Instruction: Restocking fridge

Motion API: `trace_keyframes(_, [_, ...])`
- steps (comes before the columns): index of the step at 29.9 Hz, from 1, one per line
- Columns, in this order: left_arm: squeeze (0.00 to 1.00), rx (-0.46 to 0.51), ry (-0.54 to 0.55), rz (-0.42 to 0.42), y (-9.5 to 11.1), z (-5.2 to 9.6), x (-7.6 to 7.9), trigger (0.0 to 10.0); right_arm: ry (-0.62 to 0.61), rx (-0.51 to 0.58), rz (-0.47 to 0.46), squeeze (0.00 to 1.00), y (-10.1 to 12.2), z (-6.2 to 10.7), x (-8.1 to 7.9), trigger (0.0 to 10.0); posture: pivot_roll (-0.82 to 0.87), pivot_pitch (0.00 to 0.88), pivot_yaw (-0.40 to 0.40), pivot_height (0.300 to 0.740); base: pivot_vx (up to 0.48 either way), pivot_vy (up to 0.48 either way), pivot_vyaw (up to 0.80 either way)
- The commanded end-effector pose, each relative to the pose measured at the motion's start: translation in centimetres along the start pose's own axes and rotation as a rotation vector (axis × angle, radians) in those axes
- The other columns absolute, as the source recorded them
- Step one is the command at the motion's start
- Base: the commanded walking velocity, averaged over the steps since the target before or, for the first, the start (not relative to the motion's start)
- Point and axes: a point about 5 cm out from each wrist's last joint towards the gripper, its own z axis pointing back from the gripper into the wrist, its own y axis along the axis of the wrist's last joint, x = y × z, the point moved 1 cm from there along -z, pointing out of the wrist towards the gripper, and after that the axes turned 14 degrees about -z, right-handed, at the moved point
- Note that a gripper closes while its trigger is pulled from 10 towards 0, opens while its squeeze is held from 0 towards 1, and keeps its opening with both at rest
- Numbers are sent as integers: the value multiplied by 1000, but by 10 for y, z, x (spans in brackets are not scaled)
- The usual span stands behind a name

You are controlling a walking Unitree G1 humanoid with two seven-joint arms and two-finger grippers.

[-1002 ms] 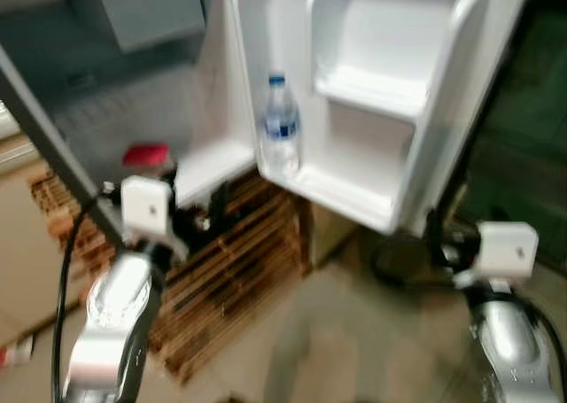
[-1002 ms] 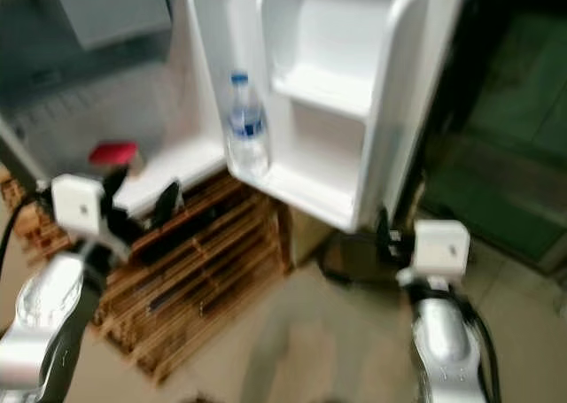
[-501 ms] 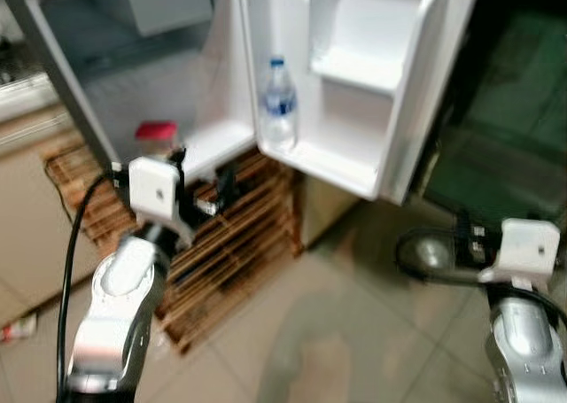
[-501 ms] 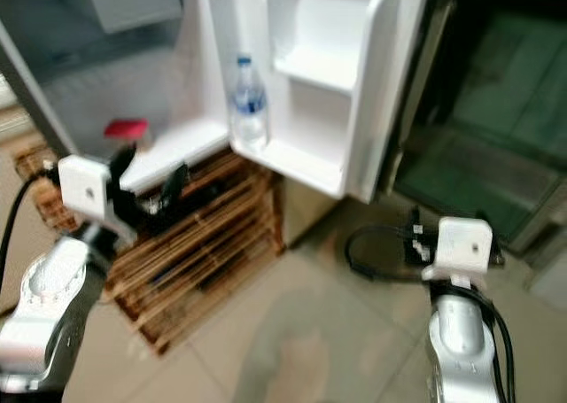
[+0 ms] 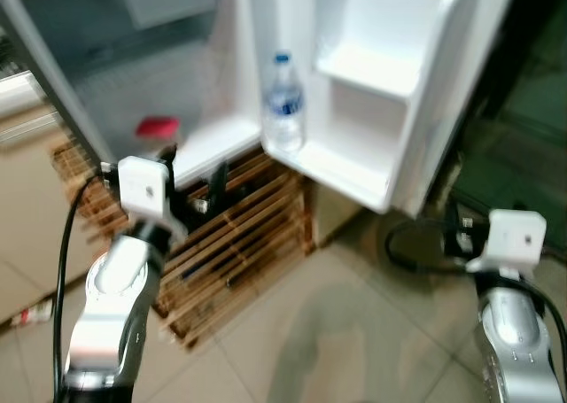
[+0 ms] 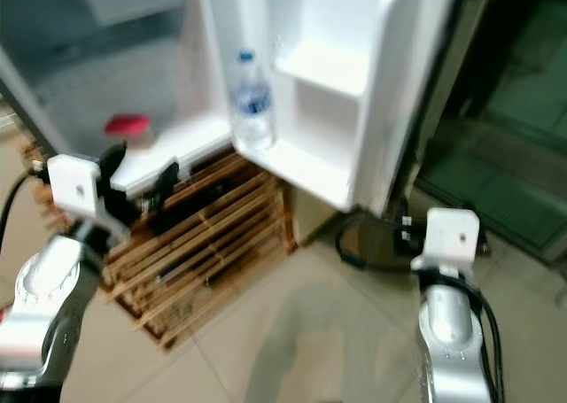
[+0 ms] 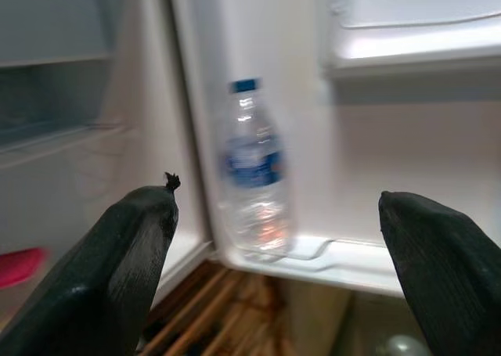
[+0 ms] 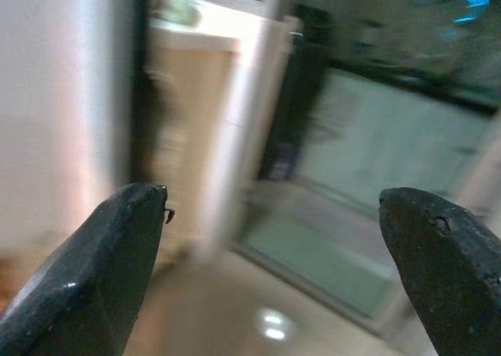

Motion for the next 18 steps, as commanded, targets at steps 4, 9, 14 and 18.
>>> trace_keyframes(4, [0, -10, 22, -27, -2, 3, -9, 10000, -112, 137, 104, 0, 26, -18, 6, 10000, -140, 0, 84, 740, 0, 0, 0])
trace_keyframes(9, [0, -7, 19, -24, -2, 0, -8, 10000, -107, 163, 101, 0, 34, -43, 3, 10000, -138, 0, 86, 740, 0, 0, 0])
trace_keyframes(14, [0, -157, -70, -10, -26, 4, 2, 10000, -83, 201, 80, 0, 47, -67, -7, 10000, -126, 0, 84, 740, 0, 0, 0])
trace_keyframes(18, [0, -352, -134, -46, -57, 15, 7, 10000, 9, 211, 9, 0, 51, -73, -30, 10000, -117, 0, 77, 740, 0, 0, 0])
